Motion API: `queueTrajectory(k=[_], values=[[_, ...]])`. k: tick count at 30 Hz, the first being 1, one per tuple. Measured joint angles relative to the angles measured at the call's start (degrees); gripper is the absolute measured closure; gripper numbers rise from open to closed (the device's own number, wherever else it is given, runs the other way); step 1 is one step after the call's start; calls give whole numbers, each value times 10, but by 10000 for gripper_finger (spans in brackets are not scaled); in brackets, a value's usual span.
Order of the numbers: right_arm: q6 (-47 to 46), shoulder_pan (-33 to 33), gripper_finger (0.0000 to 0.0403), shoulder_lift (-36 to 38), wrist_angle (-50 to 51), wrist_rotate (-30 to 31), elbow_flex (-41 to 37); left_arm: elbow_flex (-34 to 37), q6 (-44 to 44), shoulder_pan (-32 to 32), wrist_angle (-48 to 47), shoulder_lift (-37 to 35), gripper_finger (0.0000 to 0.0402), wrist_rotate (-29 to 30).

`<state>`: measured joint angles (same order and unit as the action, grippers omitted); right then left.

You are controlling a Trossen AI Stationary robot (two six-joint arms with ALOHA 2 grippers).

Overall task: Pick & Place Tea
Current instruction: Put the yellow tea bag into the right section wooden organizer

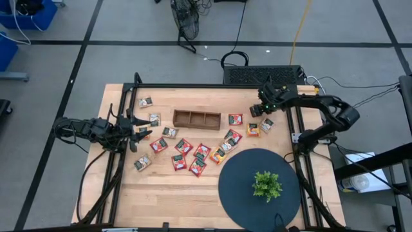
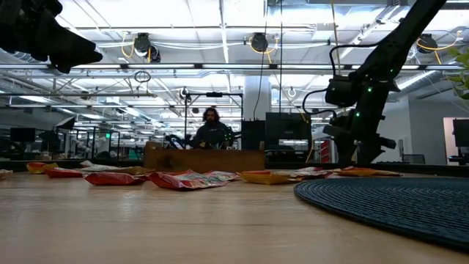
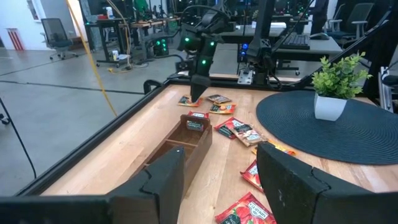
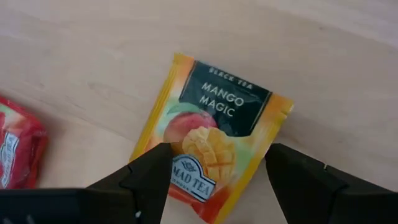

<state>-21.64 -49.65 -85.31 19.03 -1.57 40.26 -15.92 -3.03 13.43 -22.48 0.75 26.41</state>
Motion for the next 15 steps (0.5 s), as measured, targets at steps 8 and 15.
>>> queueTrajectory(k=[8, 15], values=[[2, -3, 161, 6, -4, -1, -1, 0, 0, 0, 0, 0, 201, 0], [12, -3, 162, 1, -17, -1, -2, 0, 0, 0, 0, 0, 201, 0]])
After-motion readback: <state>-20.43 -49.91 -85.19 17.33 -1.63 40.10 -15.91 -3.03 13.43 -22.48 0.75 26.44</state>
